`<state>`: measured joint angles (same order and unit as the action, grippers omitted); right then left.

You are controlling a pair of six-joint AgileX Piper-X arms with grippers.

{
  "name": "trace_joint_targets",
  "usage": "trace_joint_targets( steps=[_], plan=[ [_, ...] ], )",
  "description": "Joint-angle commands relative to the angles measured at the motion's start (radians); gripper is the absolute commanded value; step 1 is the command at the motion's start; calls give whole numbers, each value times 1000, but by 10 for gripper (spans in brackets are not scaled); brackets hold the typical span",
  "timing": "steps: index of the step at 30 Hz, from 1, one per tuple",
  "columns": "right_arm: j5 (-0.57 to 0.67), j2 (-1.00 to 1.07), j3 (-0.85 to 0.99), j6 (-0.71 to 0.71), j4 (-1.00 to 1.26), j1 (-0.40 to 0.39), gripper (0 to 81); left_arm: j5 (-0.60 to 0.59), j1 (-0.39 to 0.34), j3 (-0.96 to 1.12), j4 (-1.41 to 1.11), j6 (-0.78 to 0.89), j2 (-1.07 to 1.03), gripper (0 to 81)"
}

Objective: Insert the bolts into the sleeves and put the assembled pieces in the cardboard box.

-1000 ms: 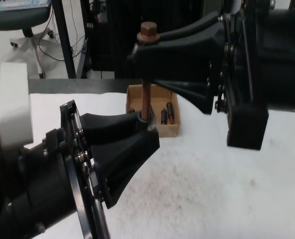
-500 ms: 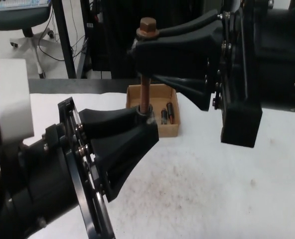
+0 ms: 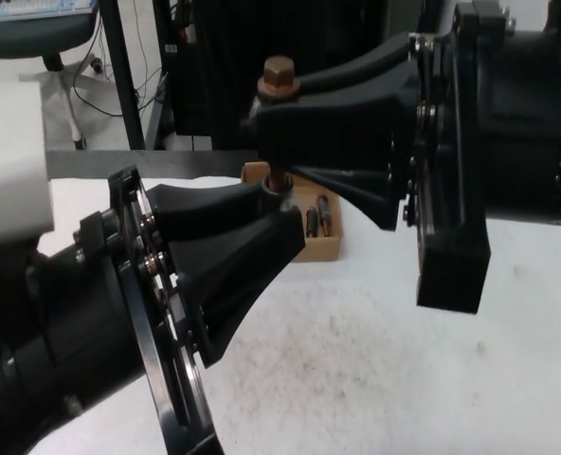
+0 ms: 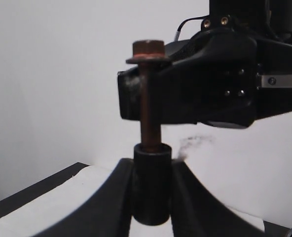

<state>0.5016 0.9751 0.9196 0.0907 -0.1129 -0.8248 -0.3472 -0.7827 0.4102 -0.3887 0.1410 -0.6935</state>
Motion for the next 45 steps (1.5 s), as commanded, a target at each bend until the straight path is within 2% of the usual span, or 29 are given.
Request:
trace_joint_targets(
  steps=[1, 2, 4, 6, 9, 11, 12, 21, 28, 35, 39, 42, 45],
  plan=[
    [28, -2, 1, 3, -44, -6, 7, 9, 5, 23, -42, 2, 11, 3],
    [28, -2, 1, 3, -44, -6, 8, 9, 5, 23, -42, 2, 11, 3],
    [28, -2, 1, 3, -44, -6, 64, 9, 5, 23, -42, 2, 11, 3],
    [28, -2, 1, 3, -48, -6, 161, 9, 5, 23, -42, 2, 11, 3],
    [30, -2, 1, 3, -64, -6, 372, 9, 5, 23, -42, 0, 11, 3],
    [27, -2, 1, 8, -71, -6, 454, 9, 5, 23, -42, -3, 11, 3],
    [27, -2, 1, 11, -70, -6, 459, 9, 5, 23, -42, -3, 11, 3],
    [27, -2, 1, 13, -65, -6, 459, 9, 5, 23, -39, -2, 11, 3],
    [27, -2, 1, 31, -63, -3, 459, 9, 5, 23, 185, -33, 11, 3],
    [27, -2, 3, 37, -63, -3, 459, 9, 5, 23, 198, -78, 11, 3],
    [-4, -2, 3, 86, -63, -3, 449, 9, 5, 23, 208, -78, 11, 3],
    [-22, -2, 3, 101, -63, -3, 333, 19, 5, 23, 273, -63, 11, 3],
    [-29, -2, 3, 96, -63, -3, 69, 63, 5, 23, 397, -27, 11, 3]
  ],
)
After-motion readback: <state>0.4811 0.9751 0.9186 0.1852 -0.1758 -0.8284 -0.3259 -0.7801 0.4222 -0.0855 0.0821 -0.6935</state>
